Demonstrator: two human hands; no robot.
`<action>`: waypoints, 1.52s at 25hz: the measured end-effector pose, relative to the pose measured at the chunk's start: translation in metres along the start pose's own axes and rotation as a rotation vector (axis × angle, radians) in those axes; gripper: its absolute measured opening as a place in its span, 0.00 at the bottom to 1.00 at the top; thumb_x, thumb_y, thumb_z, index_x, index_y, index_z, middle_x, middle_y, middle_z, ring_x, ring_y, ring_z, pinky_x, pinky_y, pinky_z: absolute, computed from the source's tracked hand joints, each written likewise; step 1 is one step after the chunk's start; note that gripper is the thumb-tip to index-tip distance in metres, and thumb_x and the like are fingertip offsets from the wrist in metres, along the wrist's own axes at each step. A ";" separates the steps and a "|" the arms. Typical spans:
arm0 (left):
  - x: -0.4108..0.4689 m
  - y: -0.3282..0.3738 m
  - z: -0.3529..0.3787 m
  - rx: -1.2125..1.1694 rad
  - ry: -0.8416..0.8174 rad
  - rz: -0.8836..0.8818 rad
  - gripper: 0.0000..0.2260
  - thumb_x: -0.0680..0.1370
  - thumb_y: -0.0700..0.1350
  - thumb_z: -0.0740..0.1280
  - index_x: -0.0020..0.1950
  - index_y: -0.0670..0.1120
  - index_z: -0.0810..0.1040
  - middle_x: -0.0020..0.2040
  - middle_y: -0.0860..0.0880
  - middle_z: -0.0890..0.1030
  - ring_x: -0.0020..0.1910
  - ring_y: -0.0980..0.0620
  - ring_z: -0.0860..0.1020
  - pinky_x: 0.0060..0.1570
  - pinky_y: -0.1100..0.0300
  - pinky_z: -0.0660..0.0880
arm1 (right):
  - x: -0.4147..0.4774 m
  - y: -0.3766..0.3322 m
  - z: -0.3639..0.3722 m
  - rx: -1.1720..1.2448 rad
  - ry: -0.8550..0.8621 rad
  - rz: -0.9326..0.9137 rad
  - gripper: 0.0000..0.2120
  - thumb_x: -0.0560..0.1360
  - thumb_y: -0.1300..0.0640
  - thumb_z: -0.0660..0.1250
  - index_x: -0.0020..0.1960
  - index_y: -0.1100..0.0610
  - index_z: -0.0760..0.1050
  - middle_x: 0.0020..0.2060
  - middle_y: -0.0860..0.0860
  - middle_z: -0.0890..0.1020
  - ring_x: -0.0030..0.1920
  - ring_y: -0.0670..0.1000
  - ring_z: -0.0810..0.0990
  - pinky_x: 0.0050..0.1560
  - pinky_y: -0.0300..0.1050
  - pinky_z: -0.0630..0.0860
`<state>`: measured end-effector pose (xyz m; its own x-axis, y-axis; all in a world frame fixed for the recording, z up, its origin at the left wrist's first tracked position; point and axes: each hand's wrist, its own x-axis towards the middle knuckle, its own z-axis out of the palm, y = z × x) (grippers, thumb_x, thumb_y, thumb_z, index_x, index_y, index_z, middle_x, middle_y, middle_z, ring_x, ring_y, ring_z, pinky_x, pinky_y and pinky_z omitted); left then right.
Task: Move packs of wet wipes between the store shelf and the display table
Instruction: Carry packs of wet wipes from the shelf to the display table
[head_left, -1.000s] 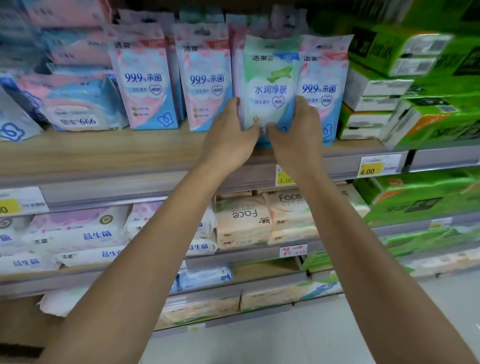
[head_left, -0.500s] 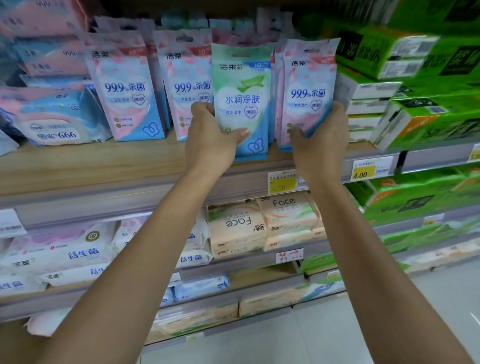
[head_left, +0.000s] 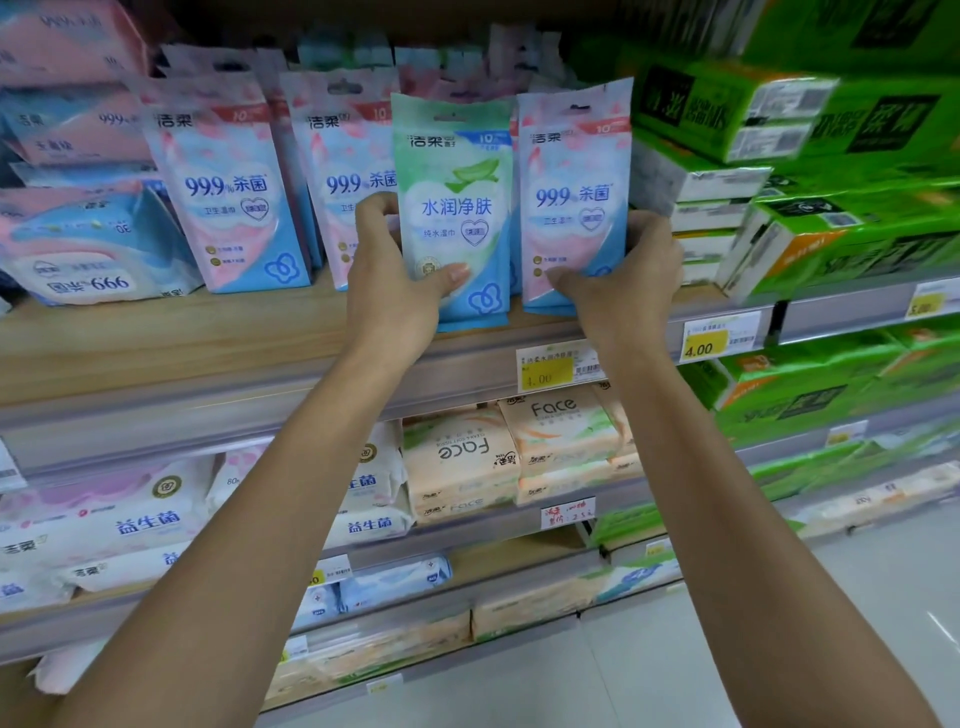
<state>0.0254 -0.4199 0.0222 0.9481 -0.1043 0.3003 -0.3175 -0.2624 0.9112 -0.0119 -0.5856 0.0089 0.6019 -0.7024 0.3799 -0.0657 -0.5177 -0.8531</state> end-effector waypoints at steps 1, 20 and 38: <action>-0.001 -0.001 0.000 0.002 0.005 0.013 0.26 0.72 0.38 0.73 0.63 0.48 0.62 0.59 0.50 0.76 0.54 0.52 0.77 0.53 0.59 0.73 | -0.003 0.000 -0.002 0.079 -0.009 -0.019 0.29 0.61 0.59 0.79 0.56 0.57 0.66 0.51 0.50 0.74 0.53 0.50 0.75 0.54 0.43 0.76; -0.030 0.009 -0.055 -0.487 0.080 0.072 0.19 0.74 0.35 0.68 0.61 0.46 0.67 0.55 0.47 0.80 0.50 0.56 0.80 0.48 0.64 0.76 | -0.037 -0.043 -0.039 0.766 -0.415 -0.074 0.12 0.69 0.64 0.72 0.51 0.62 0.76 0.42 0.49 0.86 0.46 0.51 0.84 0.47 0.47 0.80; -0.368 -0.092 -0.140 -0.450 0.961 -0.627 0.20 0.74 0.35 0.68 0.65 0.44 0.69 0.54 0.45 0.82 0.44 0.51 0.83 0.35 0.65 0.77 | -0.292 0.035 0.038 0.519 -1.547 0.317 0.13 0.69 0.67 0.69 0.53 0.62 0.77 0.46 0.54 0.86 0.45 0.55 0.84 0.46 0.50 0.82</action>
<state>-0.2919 -0.2229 -0.1325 0.6221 0.7182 -0.3118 0.0502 0.3608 0.9313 -0.1592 -0.3803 -0.1457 0.8069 0.5397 -0.2402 -0.2676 -0.0286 -0.9631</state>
